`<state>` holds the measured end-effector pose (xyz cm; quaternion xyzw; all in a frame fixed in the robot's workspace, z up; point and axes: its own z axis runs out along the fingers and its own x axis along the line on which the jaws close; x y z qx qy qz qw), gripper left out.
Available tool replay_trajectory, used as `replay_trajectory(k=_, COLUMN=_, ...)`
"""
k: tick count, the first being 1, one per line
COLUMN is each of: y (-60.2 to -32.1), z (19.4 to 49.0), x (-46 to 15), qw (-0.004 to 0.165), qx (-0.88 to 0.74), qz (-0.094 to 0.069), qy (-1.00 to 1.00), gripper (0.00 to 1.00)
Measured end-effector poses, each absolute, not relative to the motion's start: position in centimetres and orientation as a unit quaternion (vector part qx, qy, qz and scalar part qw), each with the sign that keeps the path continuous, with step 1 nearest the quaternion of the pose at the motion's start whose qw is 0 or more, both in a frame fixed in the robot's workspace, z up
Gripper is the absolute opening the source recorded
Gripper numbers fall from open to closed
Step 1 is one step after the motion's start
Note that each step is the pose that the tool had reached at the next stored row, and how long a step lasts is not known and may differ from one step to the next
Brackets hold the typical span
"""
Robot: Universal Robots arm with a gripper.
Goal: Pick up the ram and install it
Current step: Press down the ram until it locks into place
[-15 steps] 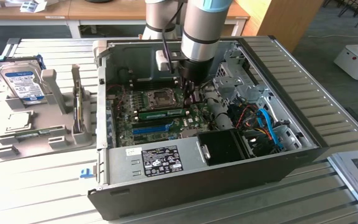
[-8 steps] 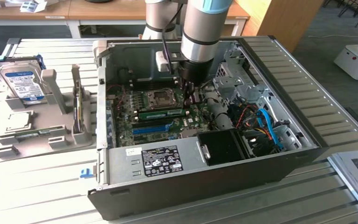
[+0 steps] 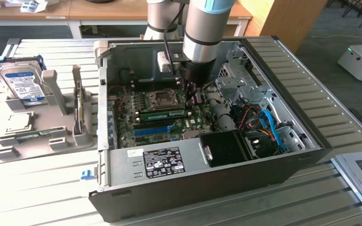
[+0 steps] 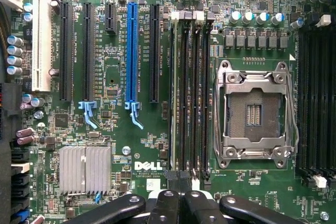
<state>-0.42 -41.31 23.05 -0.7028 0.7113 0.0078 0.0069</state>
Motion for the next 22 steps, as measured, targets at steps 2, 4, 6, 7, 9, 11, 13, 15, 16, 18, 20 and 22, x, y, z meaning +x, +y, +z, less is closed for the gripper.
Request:
replay_trajectory(k=2, y=-41.30, z=22.93, x=-0.41, qw=0.007, qx=-0.703, qz=0.008, qy=0.711, gripper=0.10)
replay_trajectory(k=4, y=-41.31, z=22.82, x=-0.42, qw=0.007, qx=-0.703, qz=0.008, qy=0.711, gripper=0.10)
replay_trajectory(k=6, y=-41.31, z=22.81, x=-0.42, qw=0.007, qx=-0.703, qz=0.008, qy=0.711, gripper=0.10)
replay_trajectory(k=7, y=-41.31, z=22.81, x=-0.42, qw=0.007, qx=-0.703, qz=0.008, qy=0.711, gripper=0.10)
replay_trajectory(k=9, y=-41.31, z=22.79, x=-0.42, qw=0.007, qx=-0.703, qz=0.008, qy=0.711, gripper=0.10)
replay_trajectory(k=11, y=-41.30, z=22.69, x=-0.41, qw=0.007, qx=-0.703, qz=0.008, qy=0.711, gripper=0.10)
replay_trajectory(k=13, y=-41.31, z=22.67, x=-0.42, qw=0.007, qx=-0.703, qz=0.008, qy=0.711, gripper=0.10)
replay_trajectory(k=15, y=-41.31, z=22.67, x=-0.42, qw=0.007, qx=-0.703, qz=0.008, qy=0.711, gripper=0.10)
replay_trajectory(k=16, y=-41.31, z=22.67, x=-0.42, qw=0.007, qx=-0.703, qz=0.008, qy=0.711, gripper=0.10)
replay_trajectory(k=18, y=-41.31, z=22.60, x=-0.41, qw=0.007, qx=-0.703, qz=0.008, qy=0.711, gripper=0.10)
replay_trajectory(k=20, y=-41.31, z=22.57, x=-0.41, qw=0.007, qx=-0.703, qz=0.008, qy=0.711, gripper=0.10)
replay_trajectory(k=22, y=-41.31, z=22.57, x=-0.42, qw=0.007, qx=-0.703, qz=0.008, qy=0.711, gripper=0.10)
